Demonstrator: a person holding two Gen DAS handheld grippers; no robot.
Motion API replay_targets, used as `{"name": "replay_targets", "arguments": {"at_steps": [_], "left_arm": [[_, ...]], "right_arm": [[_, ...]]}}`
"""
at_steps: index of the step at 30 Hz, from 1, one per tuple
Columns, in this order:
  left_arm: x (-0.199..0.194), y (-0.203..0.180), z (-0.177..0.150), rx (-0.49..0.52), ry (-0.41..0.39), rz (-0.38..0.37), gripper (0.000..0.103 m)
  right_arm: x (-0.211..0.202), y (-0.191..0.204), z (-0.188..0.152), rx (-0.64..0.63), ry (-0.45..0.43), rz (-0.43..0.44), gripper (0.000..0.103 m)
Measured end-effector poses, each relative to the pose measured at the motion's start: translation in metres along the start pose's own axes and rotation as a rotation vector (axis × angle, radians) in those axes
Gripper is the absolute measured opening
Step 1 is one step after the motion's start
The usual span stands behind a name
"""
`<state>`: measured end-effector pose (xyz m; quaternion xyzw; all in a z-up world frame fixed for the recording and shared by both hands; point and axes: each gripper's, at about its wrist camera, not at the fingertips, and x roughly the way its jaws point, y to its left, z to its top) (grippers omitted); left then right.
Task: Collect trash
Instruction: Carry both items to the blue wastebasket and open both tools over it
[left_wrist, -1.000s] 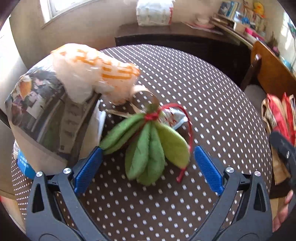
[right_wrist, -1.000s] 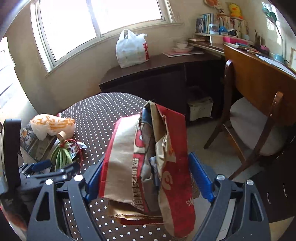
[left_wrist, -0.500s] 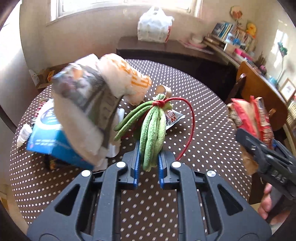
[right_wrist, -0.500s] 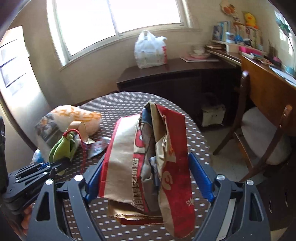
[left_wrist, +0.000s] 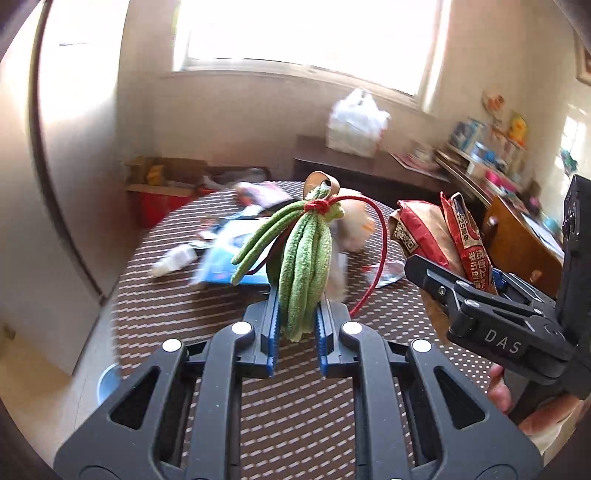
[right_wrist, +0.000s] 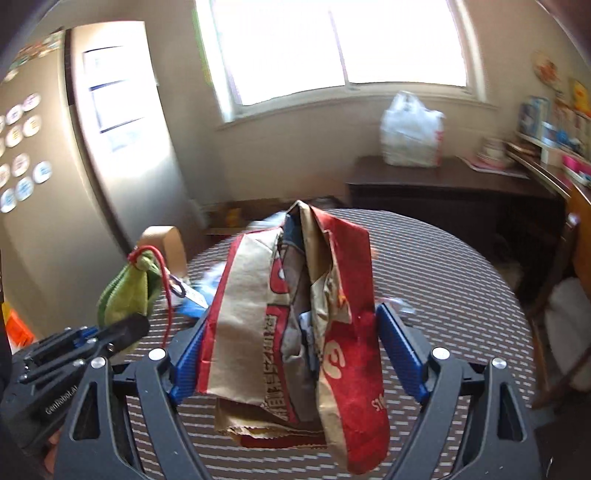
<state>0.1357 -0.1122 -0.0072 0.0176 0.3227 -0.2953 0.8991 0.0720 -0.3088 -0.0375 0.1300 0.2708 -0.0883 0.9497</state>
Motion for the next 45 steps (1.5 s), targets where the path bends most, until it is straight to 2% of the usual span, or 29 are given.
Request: {"name": "replay_targets", "arguments": {"at_steps": [6,11,16,20,23,27,33,34,36,37,39,45], "left_arm": [[-0.04,0.053,-0.013,-0.073,-0.037,0.122,0.016],[-0.07,0.103,-0.031,-0.151,-0.049,0.242,0.016],[-0.09,0.15,-0.052,-0.254,-0.033,0.35,0.016],[-0.095,0.189,-0.072,-0.348,0.005,0.422,0.016],[-0.094,0.215,-0.087,-0.399,0.035,0.453,0.016],[-0.082,0.254,-0.104,-0.487,0.094,0.457,0.016],[-0.052,0.294,-0.114,-0.552,0.171,0.445,0.017],[-0.048,0.298,-0.115,-0.556,0.178,0.442,0.021],[-0.037,0.304,-0.114,-0.569,0.19,0.439,0.058],[-0.032,0.311,-0.111,-0.575,0.182,0.445,0.072],[-0.032,0.32,-0.117,-0.582,0.188,0.478,0.072],[-0.037,0.33,-0.124,-0.617,0.193,0.504,0.072]], "right_arm": [[0.017,0.073,0.003,-0.09,0.02,0.135,0.083],[0.033,0.14,-0.007,-0.174,0.058,0.257,0.083],[0.052,0.207,-0.022,-0.268,0.124,0.361,0.083],[0.062,0.242,-0.033,-0.312,0.173,0.407,0.083],[0.078,0.262,-0.04,-0.338,0.214,0.417,0.083],[0.098,0.28,-0.048,-0.354,0.259,0.403,0.083],[0.115,0.291,-0.053,-0.364,0.286,0.35,0.083],[0.116,0.297,-0.056,-0.362,0.287,0.339,0.083],[0.121,0.296,-0.057,-0.351,0.298,0.323,0.083],[0.123,0.298,-0.059,-0.35,0.306,0.316,0.083],[0.125,0.301,-0.061,-0.358,0.313,0.304,0.083],[0.13,0.309,-0.068,-0.381,0.33,0.31,0.083]]}}
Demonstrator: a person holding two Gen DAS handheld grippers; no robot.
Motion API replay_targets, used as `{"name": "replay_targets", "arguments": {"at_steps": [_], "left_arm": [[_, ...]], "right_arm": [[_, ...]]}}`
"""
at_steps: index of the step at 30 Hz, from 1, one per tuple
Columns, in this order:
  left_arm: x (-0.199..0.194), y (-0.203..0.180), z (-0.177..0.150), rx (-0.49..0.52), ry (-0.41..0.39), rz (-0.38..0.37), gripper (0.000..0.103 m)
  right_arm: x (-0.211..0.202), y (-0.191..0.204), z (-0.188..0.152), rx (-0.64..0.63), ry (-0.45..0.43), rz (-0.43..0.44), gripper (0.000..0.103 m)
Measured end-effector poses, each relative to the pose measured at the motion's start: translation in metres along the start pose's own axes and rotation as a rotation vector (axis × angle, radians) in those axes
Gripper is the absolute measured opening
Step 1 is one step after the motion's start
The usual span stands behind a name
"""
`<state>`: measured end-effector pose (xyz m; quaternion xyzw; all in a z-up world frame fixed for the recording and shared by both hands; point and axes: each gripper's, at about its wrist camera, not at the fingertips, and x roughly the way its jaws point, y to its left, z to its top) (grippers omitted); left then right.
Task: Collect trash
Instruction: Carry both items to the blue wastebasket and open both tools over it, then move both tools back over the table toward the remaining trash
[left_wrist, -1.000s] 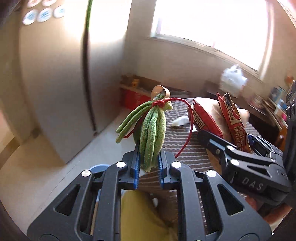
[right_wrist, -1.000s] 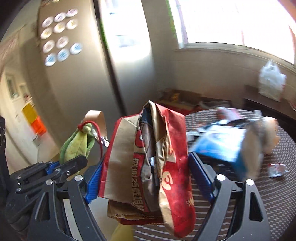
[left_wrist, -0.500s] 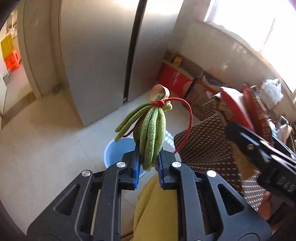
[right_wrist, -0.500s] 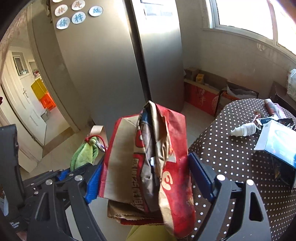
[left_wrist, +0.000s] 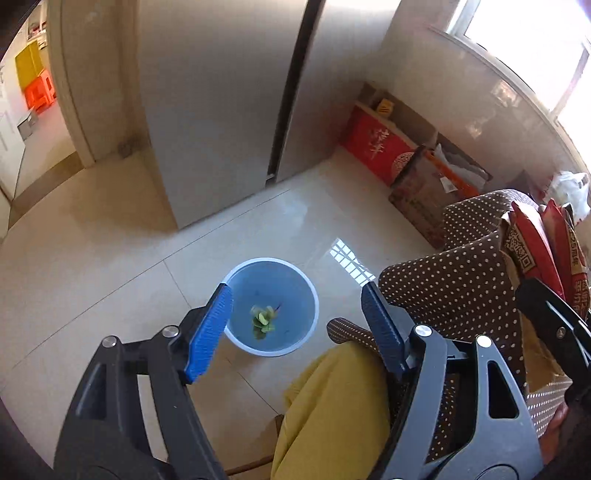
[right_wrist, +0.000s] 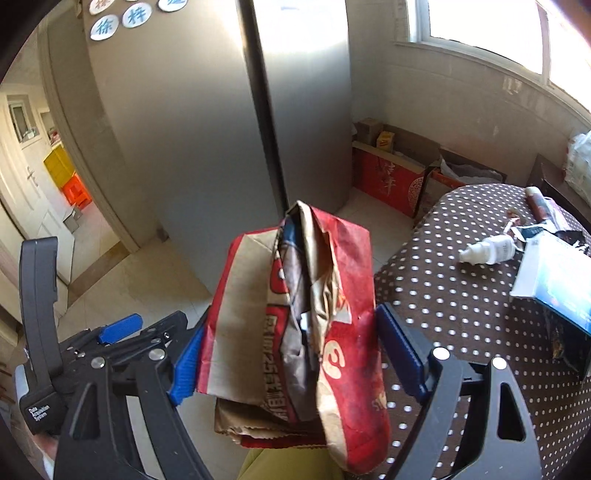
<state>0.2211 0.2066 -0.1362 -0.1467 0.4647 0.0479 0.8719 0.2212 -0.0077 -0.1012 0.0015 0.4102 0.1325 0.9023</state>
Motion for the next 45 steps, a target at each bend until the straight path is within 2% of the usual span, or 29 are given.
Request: {"name": "replay_targets", "arguments": {"at_steps": [5,9,15,20,23,27,35,45], "left_arm": [[-0.012,0.02,-0.007,-0.035,-0.013,0.042,0.072],[-0.019,0.038,-0.012,-0.05,-0.023,0.111,0.072],[-0.028,0.063,-0.021,-0.09,-0.029,0.19,0.072],[-0.03,0.075,-0.031,-0.114,-0.022,0.2,0.072],[-0.026,0.079,-0.036,-0.133,-0.007,0.201,0.072],[-0.021,0.078,-0.043,-0.14,0.012,0.199,0.072],[-0.026,0.067,-0.047,-0.117,0.005,0.206,0.072],[-0.056,0.034,-0.048,-0.055,-0.063,0.193,0.074]], "right_arm": [[0.025,0.015,0.001,-0.036,0.043,0.015,0.083],[0.045,0.038,-0.001,-0.08,0.084,0.041,0.083],[0.075,0.057,-0.001,-0.081,0.131,0.068,0.085],[0.095,0.058,-0.01,-0.053,0.211,0.085,0.085],[0.099,0.058,-0.017,-0.051,0.23,0.088,0.085],[0.092,0.062,-0.022,-0.08,0.223,0.065,0.085],[0.065,0.057,-0.028,-0.11,0.183,0.079,0.085],[0.008,0.046,-0.032,-0.137,0.066,0.088,0.085]]}}
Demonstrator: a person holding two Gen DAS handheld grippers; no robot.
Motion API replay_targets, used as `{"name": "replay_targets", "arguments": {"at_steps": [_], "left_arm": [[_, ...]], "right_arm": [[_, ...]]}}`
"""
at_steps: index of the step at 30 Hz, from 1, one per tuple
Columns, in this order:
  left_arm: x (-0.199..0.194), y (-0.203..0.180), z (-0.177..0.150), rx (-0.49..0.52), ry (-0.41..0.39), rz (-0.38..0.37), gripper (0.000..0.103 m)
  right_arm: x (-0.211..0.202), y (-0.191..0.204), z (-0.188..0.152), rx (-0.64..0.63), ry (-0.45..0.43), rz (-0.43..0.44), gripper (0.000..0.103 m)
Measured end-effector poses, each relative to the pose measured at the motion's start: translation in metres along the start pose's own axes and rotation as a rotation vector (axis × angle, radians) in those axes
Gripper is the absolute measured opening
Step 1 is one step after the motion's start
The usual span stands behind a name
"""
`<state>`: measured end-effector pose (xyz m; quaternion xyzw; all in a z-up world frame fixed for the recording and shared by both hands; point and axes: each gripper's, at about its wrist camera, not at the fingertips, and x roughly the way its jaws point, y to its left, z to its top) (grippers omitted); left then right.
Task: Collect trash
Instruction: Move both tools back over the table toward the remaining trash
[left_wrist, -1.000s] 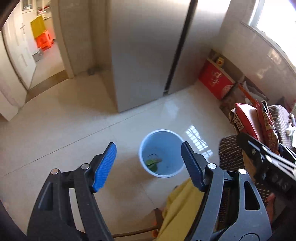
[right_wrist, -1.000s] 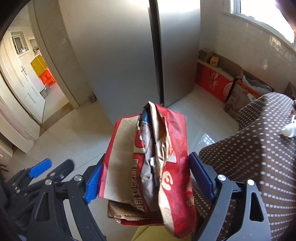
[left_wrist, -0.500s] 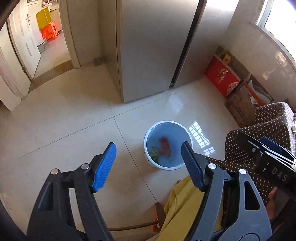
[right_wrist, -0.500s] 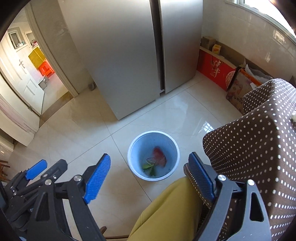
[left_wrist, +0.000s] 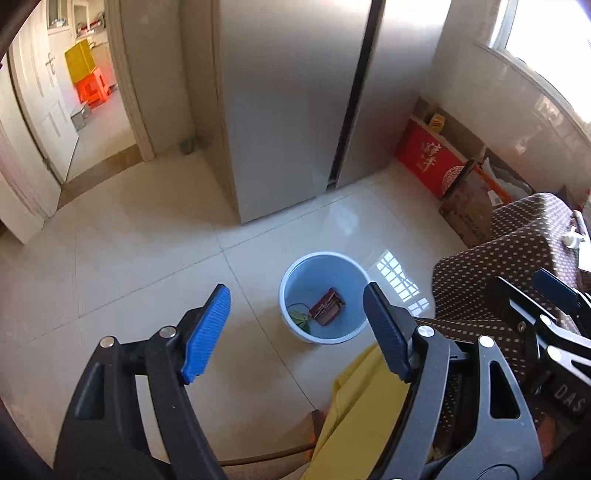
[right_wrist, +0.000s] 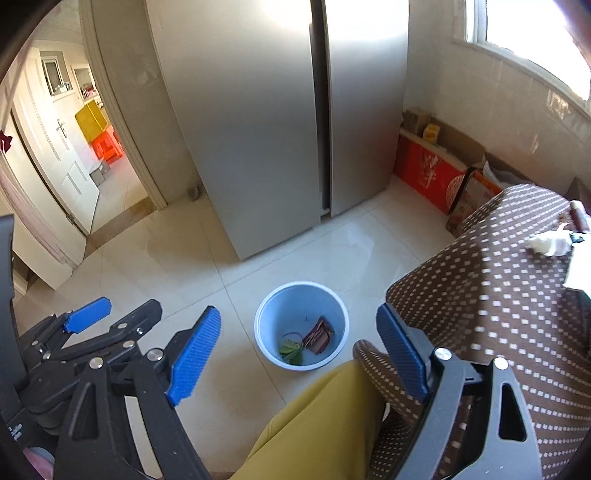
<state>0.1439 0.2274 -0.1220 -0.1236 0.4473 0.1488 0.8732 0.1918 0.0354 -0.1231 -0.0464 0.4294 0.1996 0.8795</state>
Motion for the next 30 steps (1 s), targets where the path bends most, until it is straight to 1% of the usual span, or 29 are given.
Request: {"name": "replay_targets", "arguments": {"at_steps": [3,6,8,14,17,19,24,26,28,30], "left_arm": [[-0.01,-0.013,0.0,0.024,-0.027,-0.018,0.075],[-0.022,-0.033,0.001,0.056,-0.064,-0.056,0.077],[-0.025,-0.048,0.0,0.077,-0.073,-0.075,0.077],[-0.032,-0.106,-0.008,0.191,-0.076,-0.175,0.08],[-0.033,-0.136,-0.013,0.242,-0.058,-0.24,0.08],[-0.033,-0.155,-0.016,0.281,-0.052,-0.266,0.08],[-0.034,-0.193,-0.024,0.349,-0.035,-0.319,0.082],[-0.03,-0.205,-0.022,0.354,-0.02,-0.334,0.082],[-0.028,-0.222,-0.022,0.371,-0.002,-0.366,0.082],[-0.029,-0.234,-0.022,0.391,0.003,-0.394,0.082]], "right_arm": [[-0.018,-0.009,-0.002,0.015,-0.039,-0.009,0.085],[-0.037,-0.027,-0.007,0.041,-0.074,-0.029,0.085],[-0.051,-0.042,-0.012,0.065,-0.1,-0.042,0.085],[-0.082,-0.101,-0.028,0.181,-0.156,-0.131,0.085],[-0.092,-0.13,-0.038,0.249,-0.164,-0.179,0.085],[-0.098,-0.151,-0.045,0.298,-0.169,-0.199,0.085],[-0.112,-0.194,-0.063,0.403,-0.186,-0.312,0.087],[-0.12,-0.215,-0.07,0.447,-0.182,-0.384,0.087],[-0.125,-0.232,-0.073,0.478,-0.179,-0.432,0.09],[-0.126,-0.249,-0.074,0.509,-0.165,-0.491,0.09]]}}
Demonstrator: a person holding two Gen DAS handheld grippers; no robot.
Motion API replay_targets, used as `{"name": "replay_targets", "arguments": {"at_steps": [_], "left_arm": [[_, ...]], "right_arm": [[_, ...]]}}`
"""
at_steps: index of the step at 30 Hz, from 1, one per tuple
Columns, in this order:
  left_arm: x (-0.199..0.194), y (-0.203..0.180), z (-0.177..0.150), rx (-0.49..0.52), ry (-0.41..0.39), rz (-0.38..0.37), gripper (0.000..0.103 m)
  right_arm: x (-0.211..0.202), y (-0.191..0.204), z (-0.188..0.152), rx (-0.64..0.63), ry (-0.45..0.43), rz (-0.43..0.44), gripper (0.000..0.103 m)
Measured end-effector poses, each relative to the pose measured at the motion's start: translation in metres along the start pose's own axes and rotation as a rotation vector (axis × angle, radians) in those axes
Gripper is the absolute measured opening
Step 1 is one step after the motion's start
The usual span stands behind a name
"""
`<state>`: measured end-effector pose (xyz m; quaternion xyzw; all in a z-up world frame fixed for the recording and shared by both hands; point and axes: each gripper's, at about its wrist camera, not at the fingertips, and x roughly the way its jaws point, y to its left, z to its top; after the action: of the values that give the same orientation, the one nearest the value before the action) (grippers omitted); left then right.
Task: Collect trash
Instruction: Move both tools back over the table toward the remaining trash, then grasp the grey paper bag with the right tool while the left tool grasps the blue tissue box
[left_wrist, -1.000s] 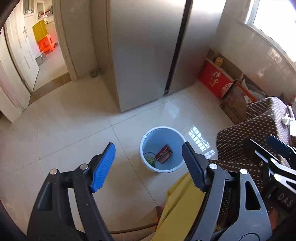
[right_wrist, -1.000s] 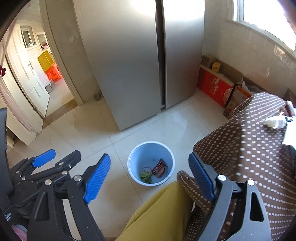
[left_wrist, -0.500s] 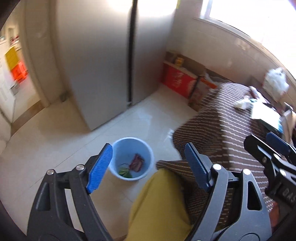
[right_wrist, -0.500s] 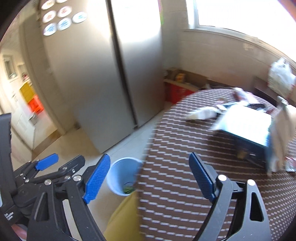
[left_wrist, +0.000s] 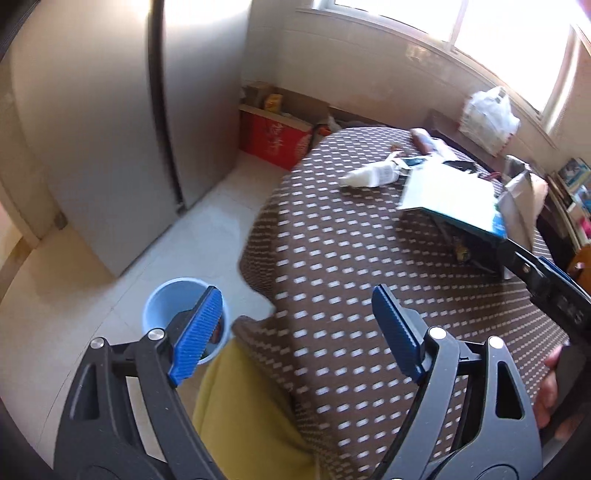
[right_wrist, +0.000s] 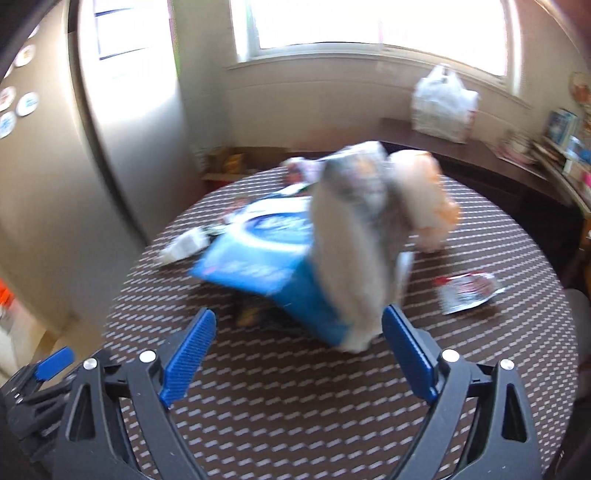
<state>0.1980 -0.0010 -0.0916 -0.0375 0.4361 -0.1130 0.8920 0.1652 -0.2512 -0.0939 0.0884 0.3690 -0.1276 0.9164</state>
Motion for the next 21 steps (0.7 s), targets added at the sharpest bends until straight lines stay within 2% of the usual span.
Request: {"name": "replay_targets", "arguments": {"at_steps": [3,9,16,21], "left_arm": [[0.002,-0.013,0.005,0.021,-0.006,-0.022,0.082],[0.0,-0.022,0.007,0.03,-0.011,-0.046,0.082],[-0.002,-0.022,0.01,0.032,-0.017,-0.053,0.083],[0.0,-0.021,0.015,0.024,-0.015,-0.054,0.083]], "right_arm": [[0.016,-0.01,0.008,-0.001,0.043,-0.061,0.091],[0.025,-0.013,0.023,0.008,0.077,-0.049,0.092],[0.01,-0.014,0.042,0.025,0.029,-0.003,0.097],[0.022,-0.002,0.061,-0.024,0.019,-0.048,0.097]]}}
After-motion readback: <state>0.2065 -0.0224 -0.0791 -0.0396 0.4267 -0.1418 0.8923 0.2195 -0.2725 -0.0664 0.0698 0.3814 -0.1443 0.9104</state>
